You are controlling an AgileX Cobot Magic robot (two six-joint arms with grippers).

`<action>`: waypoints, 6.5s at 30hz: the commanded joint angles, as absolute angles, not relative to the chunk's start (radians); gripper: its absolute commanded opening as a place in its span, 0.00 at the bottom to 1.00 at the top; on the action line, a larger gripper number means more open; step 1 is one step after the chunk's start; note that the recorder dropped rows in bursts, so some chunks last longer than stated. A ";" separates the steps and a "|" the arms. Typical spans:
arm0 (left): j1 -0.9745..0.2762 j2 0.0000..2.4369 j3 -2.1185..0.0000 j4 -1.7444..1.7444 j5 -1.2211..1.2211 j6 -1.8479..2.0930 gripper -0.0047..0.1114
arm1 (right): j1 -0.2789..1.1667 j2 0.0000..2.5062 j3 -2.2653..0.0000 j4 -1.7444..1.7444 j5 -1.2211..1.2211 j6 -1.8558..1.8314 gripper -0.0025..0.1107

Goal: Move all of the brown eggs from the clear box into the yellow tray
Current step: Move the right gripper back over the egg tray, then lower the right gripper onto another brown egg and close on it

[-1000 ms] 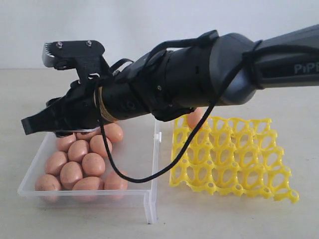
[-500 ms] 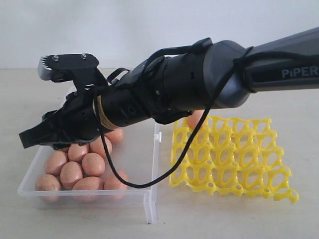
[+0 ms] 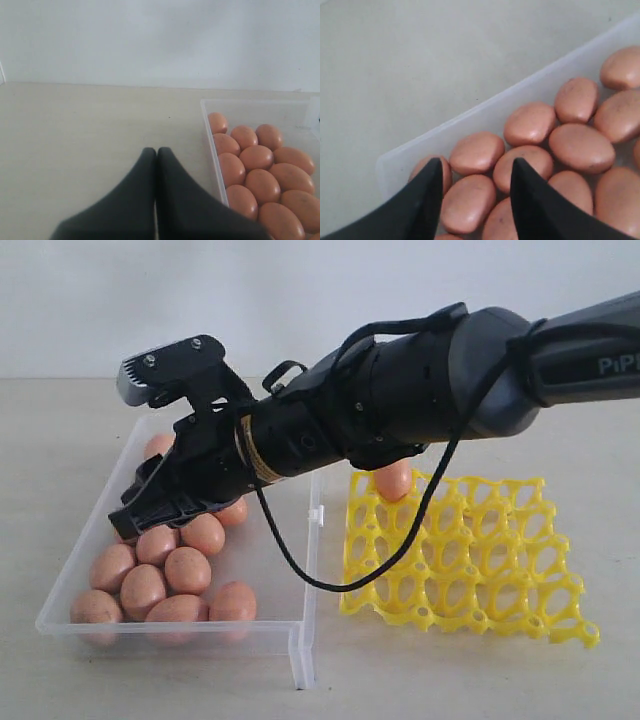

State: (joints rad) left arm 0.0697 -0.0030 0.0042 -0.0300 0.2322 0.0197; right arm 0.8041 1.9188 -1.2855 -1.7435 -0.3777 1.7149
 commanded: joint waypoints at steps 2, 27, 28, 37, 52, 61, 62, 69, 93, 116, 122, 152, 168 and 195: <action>0.071 0.000 0.000 -0.035 0.232 0.020 0.00 | 0.798 1.840 -1.284 -1.744 -0.242 1.553 0.39; 0.071 0.000 0.000 -0.035 0.232 0.020 0.00 | 0.820 1.634 -1.104 -1.744 -0.056 1.777 0.39; 0.071 0.000 0.000 -0.035 0.232 0.020 0.00 | 0.820 1.625 -1.084 -1.744 -0.064 1.773 0.39; 0.071 0.000 0.000 -0.035 0.232 0.020 0.00 | 0.818 1.540 -1.036 -1.744 0.016 1.860 0.39; 0.071 0.000 0.000 -0.035 0.232 0.020 0.00 | 0.809 1.508 -1.036 -1.744 0.000 1.830 0.39; 0.071 0.000 0.000 -0.035 0.232 0.020 0.00 | 0.808 1.508 -1.036 -1.744 -0.015 1.742 0.39; 0.071 0.000 0.000 -0.035 0.232 0.020 0.00 | 0.808 1.506 -1.036 -1.744 -0.022 1.735 0.39; 0.071 0.000 0.000 -0.035 0.232 0.020 0.00 | 0.808 1.506 -1.036 -1.744 -0.083 1.735 0.39; 0.071 0.000 0.000 -0.035 0.232 0.020 0.00 | 0.808 1.488 -1.036 -0.486 0.264 0.477 0.39; 0.071 0.000 0.000 -0.035 0.232 0.020 0.00 | 0.941 1.752 -1.402 -0.164 0.616 -0.067 0.57; 0.071 0.000 0.000 -0.035 0.232 0.020 0.00 | 0.987 1.890 -1.568 -0.151 0.769 -0.061 0.57; 0.071 0.000 0.000 -0.035 0.232 0.020 0.00 | 0.950 2.122 -1.747 0.099 0.862 -0.066 0.57; 0.071 0.000 0.000 -0.035 0.232 0.020 0.00 | 0.937 2.186 -1.747 0.095 0.858 -0.080 0.57; 0.071 0.000 0.000 -0.035 0.232 0.020 0.00 | 0.917 2.210 -1.747 0.071 0.765 -0.114 0.57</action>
State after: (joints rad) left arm 0.0697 -0.0030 0.0042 -0.0300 0.2322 0.0197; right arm 0.9245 2.2122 -1.7432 0.0855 0.7601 -0.1110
